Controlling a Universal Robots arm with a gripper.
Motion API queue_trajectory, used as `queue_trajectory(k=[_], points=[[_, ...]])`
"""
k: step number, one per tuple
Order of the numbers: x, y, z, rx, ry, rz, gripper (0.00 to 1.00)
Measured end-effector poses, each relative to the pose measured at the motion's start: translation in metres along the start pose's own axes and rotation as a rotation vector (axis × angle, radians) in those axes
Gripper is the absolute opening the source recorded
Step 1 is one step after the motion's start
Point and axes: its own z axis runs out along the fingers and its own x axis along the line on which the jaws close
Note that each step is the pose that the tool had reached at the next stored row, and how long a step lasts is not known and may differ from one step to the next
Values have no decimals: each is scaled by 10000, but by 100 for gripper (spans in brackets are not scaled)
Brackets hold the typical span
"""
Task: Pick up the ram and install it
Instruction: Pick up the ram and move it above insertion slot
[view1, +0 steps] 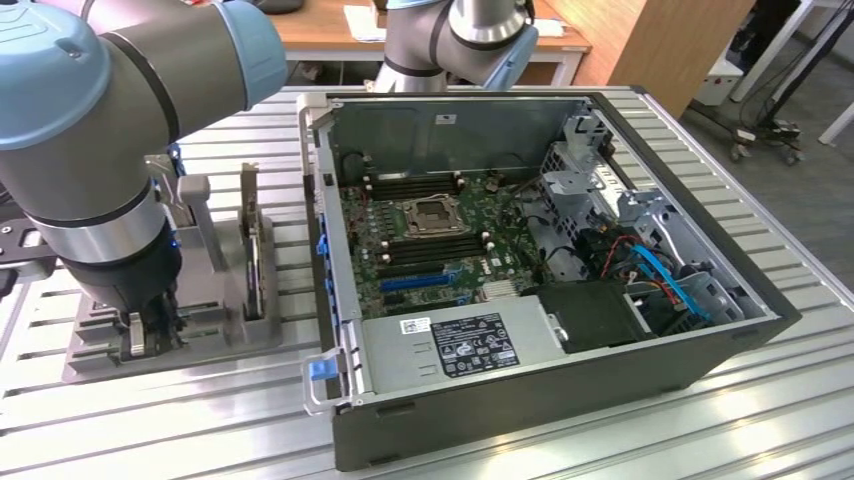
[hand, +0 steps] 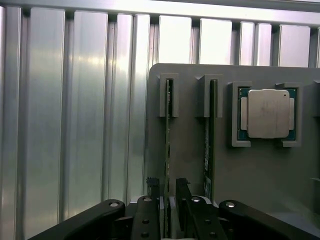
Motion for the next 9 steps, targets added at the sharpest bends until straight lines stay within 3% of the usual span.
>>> queue_trajectory(k=[9], points=[[2, -8, 26, 1, -1, -3, 26]])
